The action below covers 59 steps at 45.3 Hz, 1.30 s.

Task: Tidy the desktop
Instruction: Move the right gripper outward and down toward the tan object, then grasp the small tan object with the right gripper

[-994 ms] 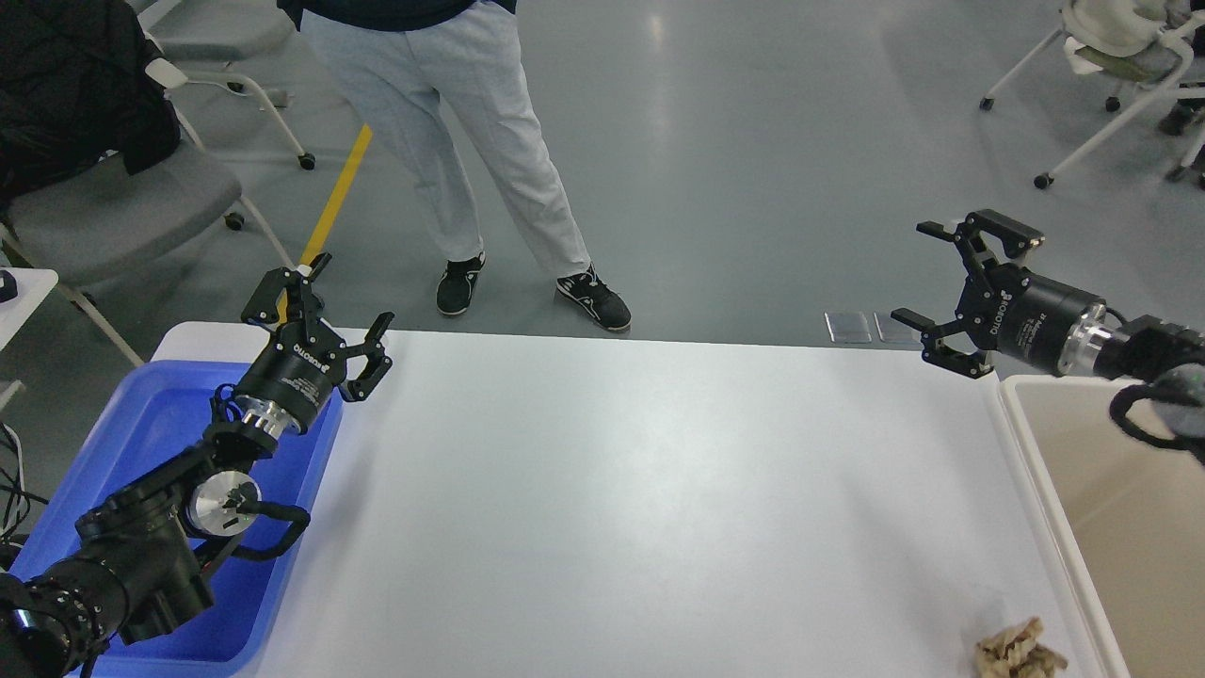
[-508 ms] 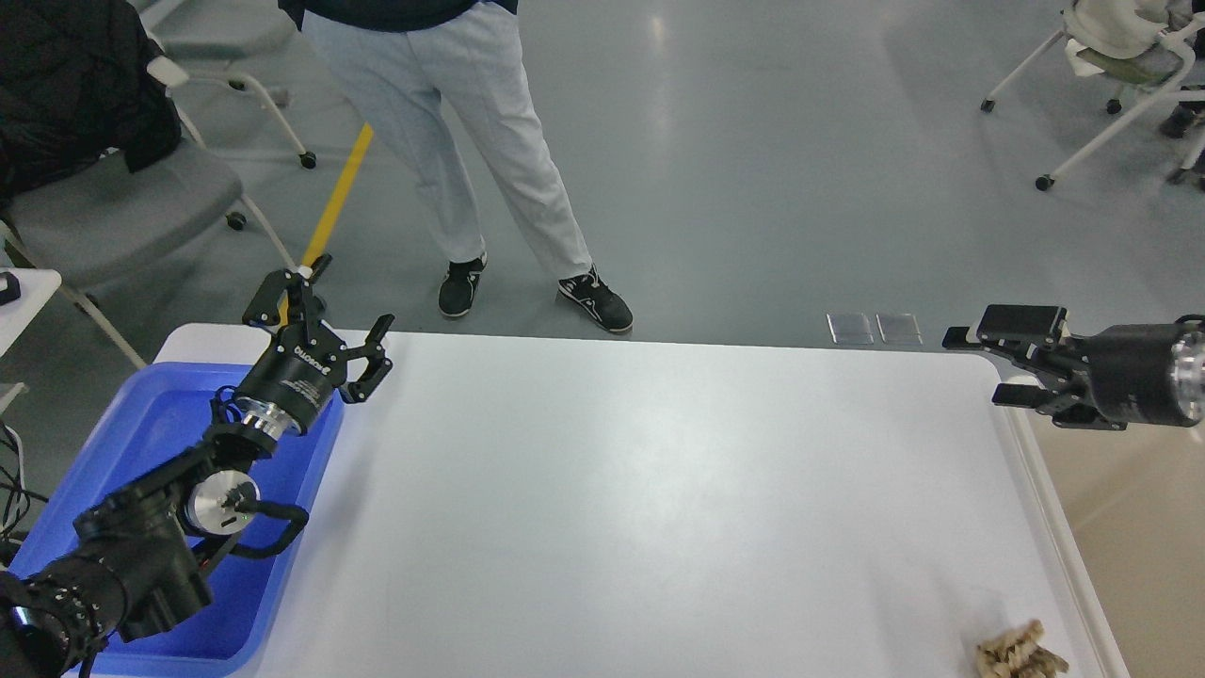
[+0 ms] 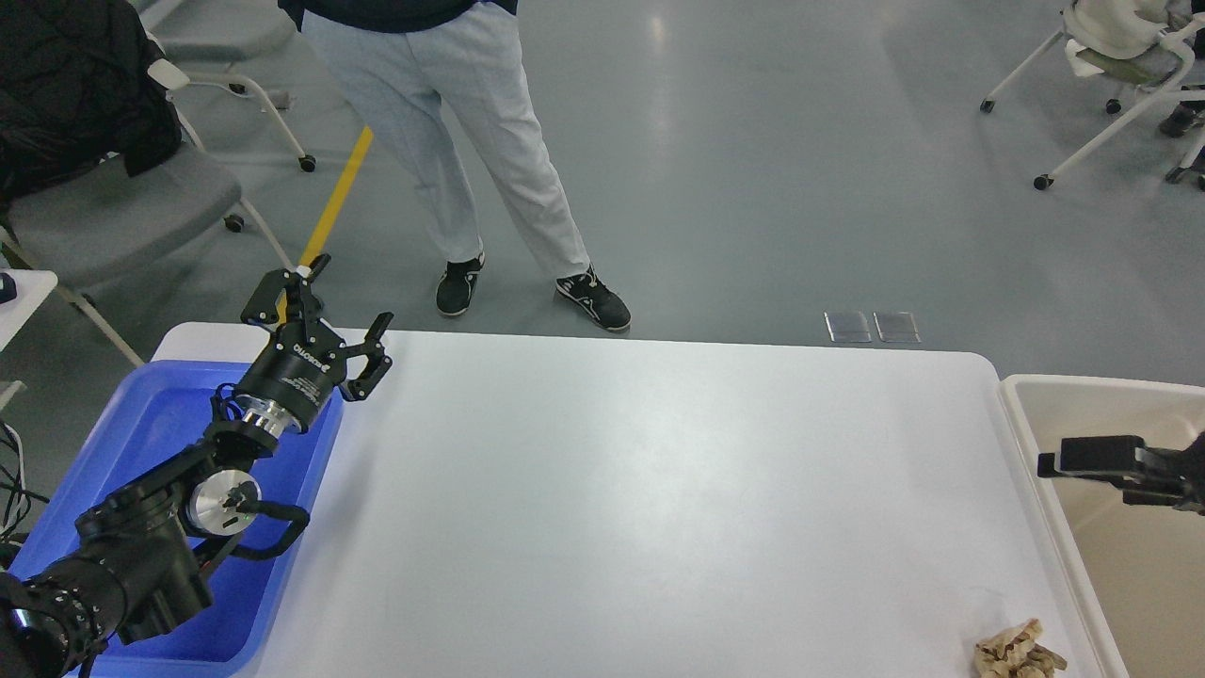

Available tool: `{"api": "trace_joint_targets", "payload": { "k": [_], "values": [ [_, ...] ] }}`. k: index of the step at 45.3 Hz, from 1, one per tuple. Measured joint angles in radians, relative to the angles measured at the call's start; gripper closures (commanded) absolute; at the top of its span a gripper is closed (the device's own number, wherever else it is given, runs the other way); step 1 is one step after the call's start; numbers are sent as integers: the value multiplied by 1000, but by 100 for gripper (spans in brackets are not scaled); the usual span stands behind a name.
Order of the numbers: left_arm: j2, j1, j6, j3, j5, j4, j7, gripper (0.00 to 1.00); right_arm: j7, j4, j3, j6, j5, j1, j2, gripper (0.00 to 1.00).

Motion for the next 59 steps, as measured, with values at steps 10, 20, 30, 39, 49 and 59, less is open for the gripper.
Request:
{"api": "trace_joint_targets", "payload": {
  "k": [10, 20, 30, 39, 49, 59],
  "values": [
    [0, 0, 0, 0, 0, 0, 0, 0, 1, 41, -108, -118, -81, -10, -36, 0],
    [0, 0, 0, 0, 0, 0, 0, 0, 1, 52, -160, -194, -127, -43, -28, 0],
    [0, 0, 0, 0, 0, 0, 0, 0, 1, 44, -177, -251, -142, -105, 18, 0],
    [0, 0, 0, 0, 0, 0, 0, 0, 1, 14, -182, -293, -149, -155, 78, 0],
    [0, 0, 0, 0, 0, 0, 0, 0, 2, -48, -182, -313, -157, -204, 149, 0],
    [0, 0, 0, 0, 0, 0, 0, 0, 4, -83, -176, -322, -165, -254, 205, 0]
  ]
}}
